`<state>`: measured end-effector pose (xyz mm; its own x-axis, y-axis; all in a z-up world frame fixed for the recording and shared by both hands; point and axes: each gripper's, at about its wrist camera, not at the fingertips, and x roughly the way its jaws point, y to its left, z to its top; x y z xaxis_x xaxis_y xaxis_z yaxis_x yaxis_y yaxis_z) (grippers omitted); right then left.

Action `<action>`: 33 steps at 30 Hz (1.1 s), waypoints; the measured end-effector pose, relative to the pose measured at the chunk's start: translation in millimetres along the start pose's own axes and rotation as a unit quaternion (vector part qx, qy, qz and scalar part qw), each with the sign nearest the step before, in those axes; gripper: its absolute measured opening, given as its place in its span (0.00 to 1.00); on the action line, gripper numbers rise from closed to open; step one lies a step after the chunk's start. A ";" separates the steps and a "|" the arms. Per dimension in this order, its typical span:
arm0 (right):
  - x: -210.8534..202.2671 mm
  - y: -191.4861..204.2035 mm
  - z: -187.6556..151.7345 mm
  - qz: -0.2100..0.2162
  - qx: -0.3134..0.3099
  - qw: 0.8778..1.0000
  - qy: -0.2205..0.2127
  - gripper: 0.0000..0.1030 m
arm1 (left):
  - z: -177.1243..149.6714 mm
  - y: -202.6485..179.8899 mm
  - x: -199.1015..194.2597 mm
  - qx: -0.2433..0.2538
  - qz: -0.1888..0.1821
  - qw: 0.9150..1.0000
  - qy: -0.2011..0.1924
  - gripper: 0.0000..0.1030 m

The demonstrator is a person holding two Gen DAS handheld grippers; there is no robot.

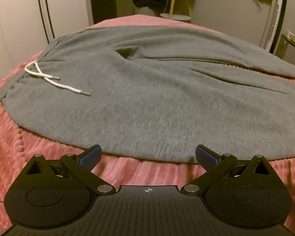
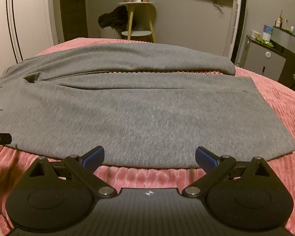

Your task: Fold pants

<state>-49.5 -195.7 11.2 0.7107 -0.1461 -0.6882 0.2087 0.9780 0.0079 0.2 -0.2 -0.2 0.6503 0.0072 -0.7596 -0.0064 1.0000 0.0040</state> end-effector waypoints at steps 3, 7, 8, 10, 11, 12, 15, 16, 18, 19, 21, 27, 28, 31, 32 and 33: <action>0.2 0.0 0.0 0.000 0.000 1.000 0.000 0.96 | 0.1 -0.1 0.2 0.000 0.001 1.000 0.000 1.00; 0.5 0.0 0.1 0.000 0.001 1.000 0.000 0.96 | 0.7 0.1 0.2 -0.001 0.000 1.000 0.000 1.00; 0.8 0.4 -0.2 0.001 0.000 1.000 0.000 0.96 | 0.8 0.3 0.3 -0.002 0.000 1.000 0.000 1.00; 0.3 0.5 -0.2 0.001 0.000 1.000 0.000 0.96 | -0.5 1.6 1.9 -0.001 0.001 1.000 -0.002 1.00; 0.1 0.6 -0.3 0.001 -0.001 1.000 0.001 0.96 | -0.6 1.8 1.9 -0.001 0.001 1.000 -0.002 1.00; -0.1 0.7 -0.3 0.001 -0.001 1.000 0.001 0.96 | -1.0 1.3 1.9 -0.001 0.002 1.000 -0.001 1.00; -0.3 0.9 -0.2 0.001 -0.001 1.000 0.001 0.96 | -1.1 1.6 2.0 -0.001 0.001 1.000 -0.001 1.00; -0.5 1.0 -0.2 0.001 -0.001 1.000 0.001 0.96 | -1.0 1.7 2.0 -0.001 0.001 1.000 -0.001 1.00; 0.3 -0.2 0.4 0.002 0.000 1.000 0.002 0.96 | -1.0 1.8 2.1 -0.001 0.000 1.000 0.000 1.00; -4.0 -5.1 1.3 0.001 0.001 1.000 0.001 0.96 | -0.9 1.7 2.1 -0.001 0.000 1.000 0.000 1.00; -3.6 -4.5 1.3 0.002 0.000 1.000 0.001 0.96 | -1.0 1.8 2.2 -0.001 0.000 1.000 0.000 1.00; -1.1 -4.3 0.9 0.002 0.001 1.000 0.002 0.96 | -0.7 2.0 2.3 -0.002 -0.001 1.000 0.000 1.00; -0.6 -4.0 0.8 0.002 0.000 1.000 0.001 0.96 | -1.7 1.3 1.1 -0.002 -0.001 1.000 0.000 1.00; -2.0 -0.7 1.1 0.002 0.001 1.000 0.001 0.96 | -1.9 1.5 1.1 -0.002 -0.002 1.000 0.000 1.00; -1.8 -1.3 1.0 0.002 0.001 1.000 0.001 0.96 | -2.1 1.6 1.4 -0.002 -0.001 1.000 0.000 1.00; -1.6 -1.8 0.9 0.002 0.001 1.000 0.000 0.96 | -2.2 1.7 1.4 -0.002 -0.002 1.000 0.000 1.00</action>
<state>-50.4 -197.4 12.9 0.7110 -0.1423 -0.6887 0.2072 0.9782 0.0117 -0.6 1.5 -2.6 0.6497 0.0040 -0.7602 -0.0075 1.0000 -0.0012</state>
